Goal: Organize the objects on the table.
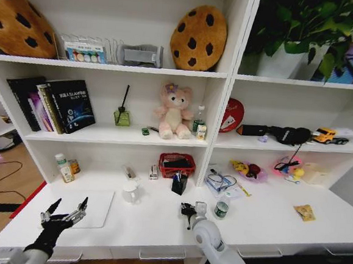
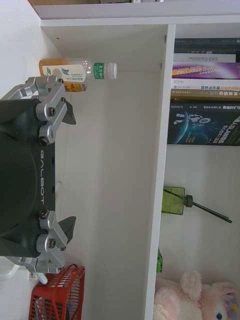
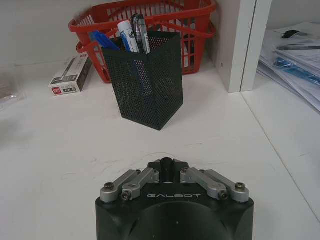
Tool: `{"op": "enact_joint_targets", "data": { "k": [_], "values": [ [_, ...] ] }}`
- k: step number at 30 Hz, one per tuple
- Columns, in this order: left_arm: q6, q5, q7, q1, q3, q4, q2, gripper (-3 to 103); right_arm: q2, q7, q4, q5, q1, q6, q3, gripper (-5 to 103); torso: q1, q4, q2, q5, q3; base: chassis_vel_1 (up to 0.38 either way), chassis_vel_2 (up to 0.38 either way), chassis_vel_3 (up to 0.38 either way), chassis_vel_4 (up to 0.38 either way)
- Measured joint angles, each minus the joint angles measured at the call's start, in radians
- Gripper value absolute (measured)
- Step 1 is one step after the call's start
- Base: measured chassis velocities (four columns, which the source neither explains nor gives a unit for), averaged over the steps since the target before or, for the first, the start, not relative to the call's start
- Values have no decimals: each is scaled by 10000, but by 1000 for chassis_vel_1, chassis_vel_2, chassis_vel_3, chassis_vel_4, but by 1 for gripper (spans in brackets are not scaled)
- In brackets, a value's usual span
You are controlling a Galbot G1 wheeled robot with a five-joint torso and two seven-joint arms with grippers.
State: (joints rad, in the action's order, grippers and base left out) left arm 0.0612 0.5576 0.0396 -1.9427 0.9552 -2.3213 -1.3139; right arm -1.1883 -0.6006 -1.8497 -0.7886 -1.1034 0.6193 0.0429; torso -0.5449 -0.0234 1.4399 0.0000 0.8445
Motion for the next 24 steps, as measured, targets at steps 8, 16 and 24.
{"op": "enact_joint_targets", "data": {
  "k": [8,16,24],
  "values": [
    [0,0,0,0,0,0,0,100,28,662,98,999,98,-1030,53,10,-1,0,-1,3,3,0,0,0,0],
    [0,0,-3,0,0,0,0,100,-232,2773,900,4288,1144,-4571,263,10,0,-1,-1,-1,0,0,0,0,0],
    [0,0,-4,0,0,0,0,100,-1255,3741,4235,6489,3219,-7678,-65,10,-2,3,-3,0,2,0,0,0,0]
  ]
}}
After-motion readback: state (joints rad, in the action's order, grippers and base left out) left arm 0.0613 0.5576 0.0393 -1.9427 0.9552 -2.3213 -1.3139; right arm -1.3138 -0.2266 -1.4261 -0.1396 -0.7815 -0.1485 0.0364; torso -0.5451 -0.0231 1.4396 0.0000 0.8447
